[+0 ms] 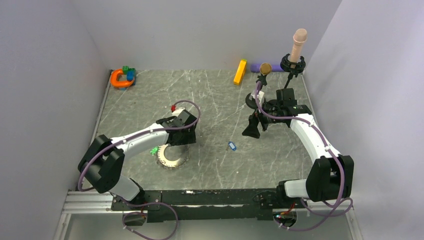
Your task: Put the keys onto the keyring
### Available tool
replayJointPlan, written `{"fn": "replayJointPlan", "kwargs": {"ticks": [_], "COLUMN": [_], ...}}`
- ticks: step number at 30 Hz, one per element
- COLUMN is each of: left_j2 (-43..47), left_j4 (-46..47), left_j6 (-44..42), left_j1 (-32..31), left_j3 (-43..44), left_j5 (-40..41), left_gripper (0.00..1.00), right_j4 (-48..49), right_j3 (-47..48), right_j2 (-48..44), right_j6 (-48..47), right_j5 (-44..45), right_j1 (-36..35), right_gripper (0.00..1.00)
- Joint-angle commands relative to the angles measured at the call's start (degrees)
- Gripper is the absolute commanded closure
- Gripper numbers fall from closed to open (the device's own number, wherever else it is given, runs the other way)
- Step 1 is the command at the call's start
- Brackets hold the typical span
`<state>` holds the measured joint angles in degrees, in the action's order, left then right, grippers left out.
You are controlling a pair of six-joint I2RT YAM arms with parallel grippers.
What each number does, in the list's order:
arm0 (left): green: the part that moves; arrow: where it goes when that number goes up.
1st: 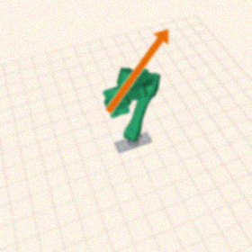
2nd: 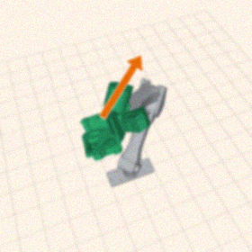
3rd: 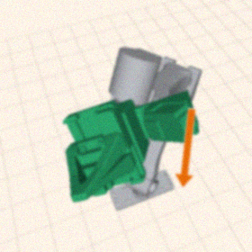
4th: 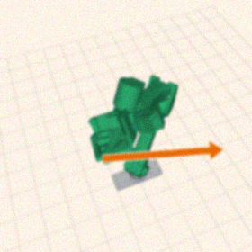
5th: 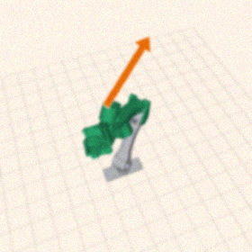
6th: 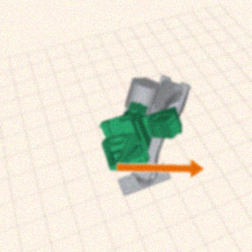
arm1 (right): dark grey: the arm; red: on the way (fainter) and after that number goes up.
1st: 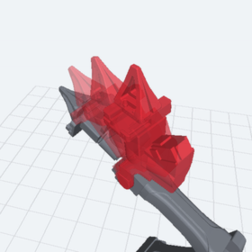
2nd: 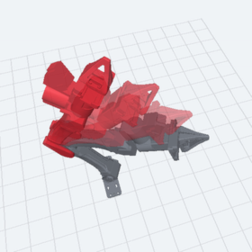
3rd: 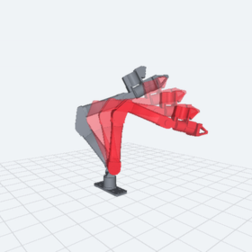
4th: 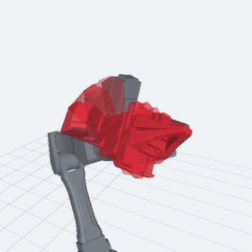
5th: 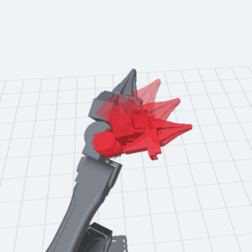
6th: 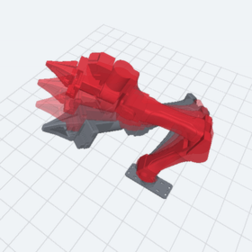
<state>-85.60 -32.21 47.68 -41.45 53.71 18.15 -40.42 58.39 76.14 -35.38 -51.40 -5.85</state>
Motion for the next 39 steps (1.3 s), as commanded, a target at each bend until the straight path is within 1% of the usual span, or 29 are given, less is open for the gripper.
{"fn": "replayJointPlan", "kwargs": {"ticks": [1, 9, 10, 12, 16, 19, 22, 28, 33, 39], "left_j2": [0.0, -3.0, -3.3, -3.6, -4.3, -5.1, -5.7, -5.8, -5.6, -5.8], "left_j4": [4.1, 3.7, 3.8, 3.8, 3.9, 4.3, 4.9, 5.0, 5.9, 5.9], "left_j6": [-3.3, -5.5, -5.4, -5.2, -5.1, -5.5, -5.7, -5.6, -5.7, -5.9], "left_j1": [2.1, 2.9, 3.0, 3.0, 3.1, 3.4, 3.6, 4.0, 4.2, 4.3], "left_j3": [-0.7, 0.3, 0.2, -0.1, -0.2, 0.2, 0.6, 0.7, 0.5, 0.9], "left_j5": [-1.8, -3.3, -3.4, -3.0, -1.5, -1.9, -2.6, -2.7, -4.3, -4.1], "left_gripper": [0.28, 0.47, 0.52, 0.56, 0.57, 0.62, 0.65, 0.65, 0.7, 0.71], "right_j4": [1.8, 1.7, 1.6, 1.5, 1.4, 1.3, 1.4, 1.4, 1.3, 1.3], "right_j3": [0.0, 0.1, 0.1, 0.1, 0.1, 0.2, 0.2, 0.2, 0.2, 0.3], "right_j2": [0.1, 0.4, 0.4, 0.4, 0.4, 0.4, 0.2, 0.2, 0.3, 0.2], "right_j6": [-0.3, -0.4, -0.4, -0.5, -0.6, -0.6, -0.6, -0.6, -0.7, -0.7], "right_j5": [-0.1, 0.2, 0.2, 0.2, 0.1, 0.2, 0.3, 0.4, 0.5, 0.5], "right_j1": [-0.3, -0.4, -0.5, -0.4, -0.5, -0.6, -0.6, -0.6, -0.6, -0.6], "right_gripper": [0.0, 0.0, 0.0, 0.0, 0.0, 0.0, 0.0, 0.0, 0.0, 0.0]}}
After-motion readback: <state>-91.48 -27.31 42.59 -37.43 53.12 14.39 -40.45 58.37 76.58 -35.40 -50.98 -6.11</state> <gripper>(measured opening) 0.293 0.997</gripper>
